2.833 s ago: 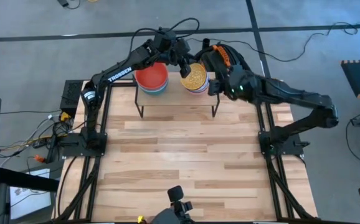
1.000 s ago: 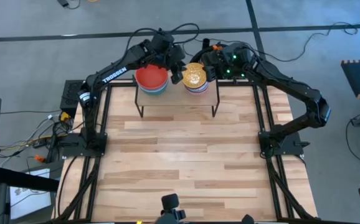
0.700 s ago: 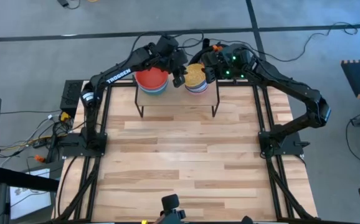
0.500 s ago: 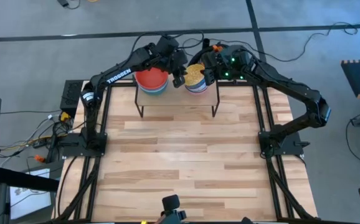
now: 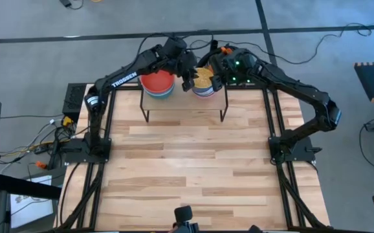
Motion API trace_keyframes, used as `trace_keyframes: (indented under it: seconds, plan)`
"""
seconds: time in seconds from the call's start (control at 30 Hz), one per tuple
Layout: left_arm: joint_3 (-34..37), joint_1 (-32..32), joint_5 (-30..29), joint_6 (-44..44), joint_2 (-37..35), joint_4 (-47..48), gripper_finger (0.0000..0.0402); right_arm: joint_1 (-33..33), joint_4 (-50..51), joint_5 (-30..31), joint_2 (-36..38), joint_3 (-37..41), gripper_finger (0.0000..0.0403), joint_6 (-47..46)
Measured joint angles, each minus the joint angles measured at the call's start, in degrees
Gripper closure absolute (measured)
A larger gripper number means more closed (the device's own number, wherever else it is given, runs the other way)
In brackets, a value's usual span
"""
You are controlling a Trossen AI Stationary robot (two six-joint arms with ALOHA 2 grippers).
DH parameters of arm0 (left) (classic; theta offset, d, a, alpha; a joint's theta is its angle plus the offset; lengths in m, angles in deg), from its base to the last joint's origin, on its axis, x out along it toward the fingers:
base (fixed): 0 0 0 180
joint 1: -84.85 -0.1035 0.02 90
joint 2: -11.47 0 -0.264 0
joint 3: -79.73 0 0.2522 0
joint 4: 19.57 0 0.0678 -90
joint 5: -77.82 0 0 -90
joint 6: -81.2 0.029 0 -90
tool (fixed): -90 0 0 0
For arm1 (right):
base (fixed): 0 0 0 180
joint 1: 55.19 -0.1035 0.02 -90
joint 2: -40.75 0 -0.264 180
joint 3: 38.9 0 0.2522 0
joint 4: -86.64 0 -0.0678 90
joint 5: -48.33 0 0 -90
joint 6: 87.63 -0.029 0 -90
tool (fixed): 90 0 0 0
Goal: Place and stack bowls onto a shelf
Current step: Stack the yellow bowl into the red printed bowl
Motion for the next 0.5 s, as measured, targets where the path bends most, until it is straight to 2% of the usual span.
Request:
trace_keyframes:
  seconds: [0.3,0.5]
  plan:
    - [0.1,0.9,-1.5,0.2,0.1,1.0,0.031,0.1,4.2,3.1,0.3,0.1,0.0235,-0.3]
    - [0.1,0.9,-1.7,0.2,-0.2,1.8,0.031,0.2,6.9,7.6,1.2,0.1,0.0235,-1.2]
